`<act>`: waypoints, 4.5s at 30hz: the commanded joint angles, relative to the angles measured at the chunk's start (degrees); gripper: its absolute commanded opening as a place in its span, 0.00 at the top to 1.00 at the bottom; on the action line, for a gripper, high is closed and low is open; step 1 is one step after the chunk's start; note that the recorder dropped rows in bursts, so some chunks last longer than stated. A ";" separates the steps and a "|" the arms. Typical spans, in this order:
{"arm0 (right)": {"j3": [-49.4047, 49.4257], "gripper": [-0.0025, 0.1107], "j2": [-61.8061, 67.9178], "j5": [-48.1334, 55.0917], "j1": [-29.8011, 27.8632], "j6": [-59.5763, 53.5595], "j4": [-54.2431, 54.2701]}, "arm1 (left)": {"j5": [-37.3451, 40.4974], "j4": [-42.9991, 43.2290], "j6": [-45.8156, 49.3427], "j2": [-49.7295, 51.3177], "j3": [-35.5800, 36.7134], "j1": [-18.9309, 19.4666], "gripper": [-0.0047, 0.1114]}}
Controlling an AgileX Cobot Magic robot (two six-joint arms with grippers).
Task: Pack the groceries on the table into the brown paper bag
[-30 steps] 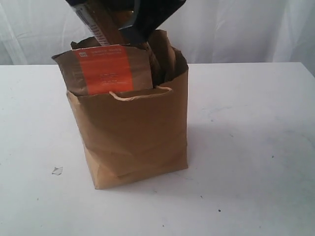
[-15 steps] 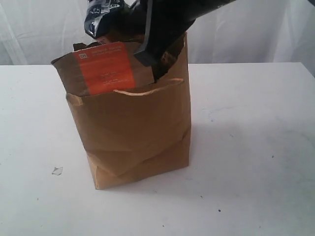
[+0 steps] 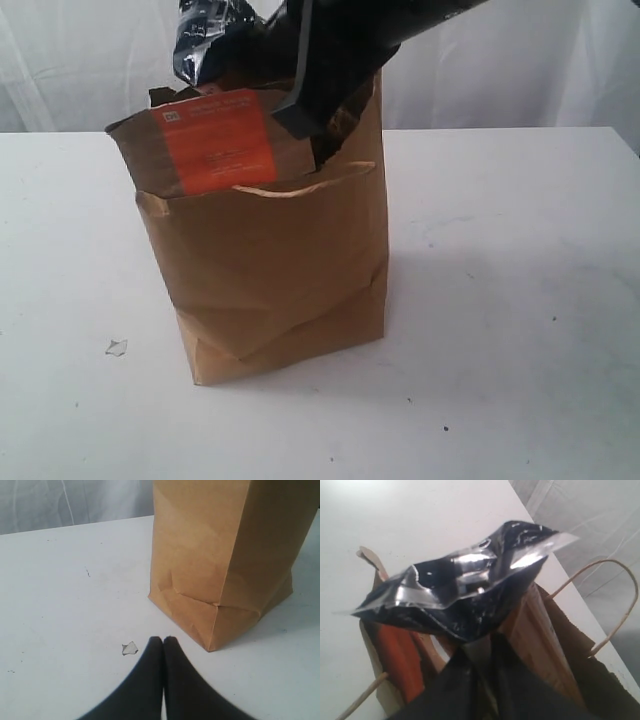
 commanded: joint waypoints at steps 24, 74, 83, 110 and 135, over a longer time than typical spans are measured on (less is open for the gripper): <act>1.04 0.49 0.74 8.04 -0.25 4.99 -3.26 | -0.01 -0.15 -0.07 -0.24 0.13 0.16 0.96; 55.16 0.98 -61.98 -14.68 -0.74 33.92 -4.33 | -0.01 -0.15 -0.07 -0.24 0.13 0.16 0.96; 66.68 0.98 -69.96 -19.02 -0.74 39.42 -24.70 | -0.01 -0.15 -0.07 -0.24 0.13 0.16 0.96; 83.53 0.98 -82.65 -24.41 -9.29 39.42 -26.57 | -0.01 -0.15 -0.07 -0.24 0.13 0.16 0.96; 83.53 0.98 -82.65 -24.88 -9.34 35.85 -12.42 | -0.01 -0.15 -0.07 -0.24 0.13 0.16 0.96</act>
